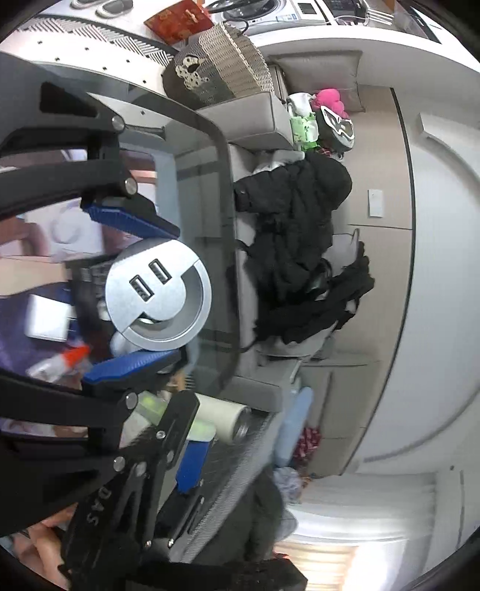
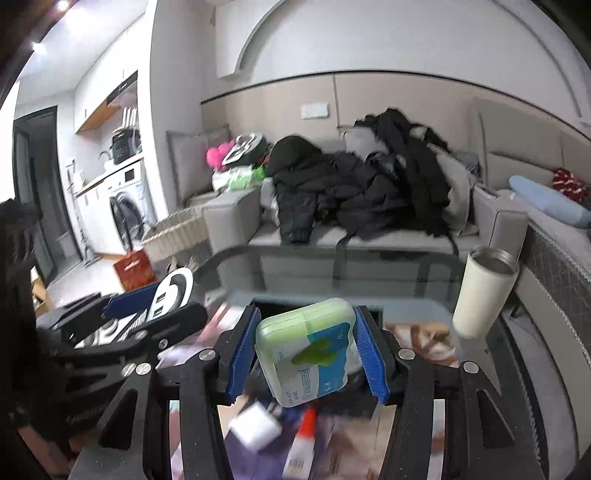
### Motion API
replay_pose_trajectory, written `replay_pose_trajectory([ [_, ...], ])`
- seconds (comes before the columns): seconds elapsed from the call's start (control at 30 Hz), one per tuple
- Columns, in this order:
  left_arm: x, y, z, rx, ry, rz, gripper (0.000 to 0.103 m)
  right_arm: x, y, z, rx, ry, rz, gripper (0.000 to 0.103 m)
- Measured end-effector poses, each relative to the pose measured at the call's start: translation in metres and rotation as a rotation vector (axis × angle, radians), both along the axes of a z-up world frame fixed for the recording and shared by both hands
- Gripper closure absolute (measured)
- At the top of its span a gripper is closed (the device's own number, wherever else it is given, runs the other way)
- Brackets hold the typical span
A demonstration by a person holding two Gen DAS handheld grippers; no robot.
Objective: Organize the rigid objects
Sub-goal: 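Place the wipes pack in the black box with the right tool while the left places the USB hub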
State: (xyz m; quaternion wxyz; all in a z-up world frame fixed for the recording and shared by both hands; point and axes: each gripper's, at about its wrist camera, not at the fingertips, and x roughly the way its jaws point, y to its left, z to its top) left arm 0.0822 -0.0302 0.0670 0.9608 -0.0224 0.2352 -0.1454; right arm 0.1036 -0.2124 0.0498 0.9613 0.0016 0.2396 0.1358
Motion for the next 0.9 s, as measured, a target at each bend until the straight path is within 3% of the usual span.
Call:
replay_pose_trajectory([
  [0.2,0.036,-0.001,-0.010,-0.037,0.028,0.024,0.046,0.040,-0.004,0.006,0.029,-0.002,-0.055,0.051],
  [0.4,0.052,-0.010,-0.029,-0.018,0.061,0.029,0.046,0.067,-0.009,-0.014,0.031,0.074,-0.095,0.051],
  [0.63,0.061,-0.017,-0.046,0.025,0.108,0.048,0.046,0.078,-0.009,-0.037,0.009,0.122,-0.102,0.051],
  [0.9,0.069,-0.019,-0.055,0.015,0.170,0.037,0.046,0.082,-0.015,-0.052,0.056,0.187,-0.104,0.051],
])
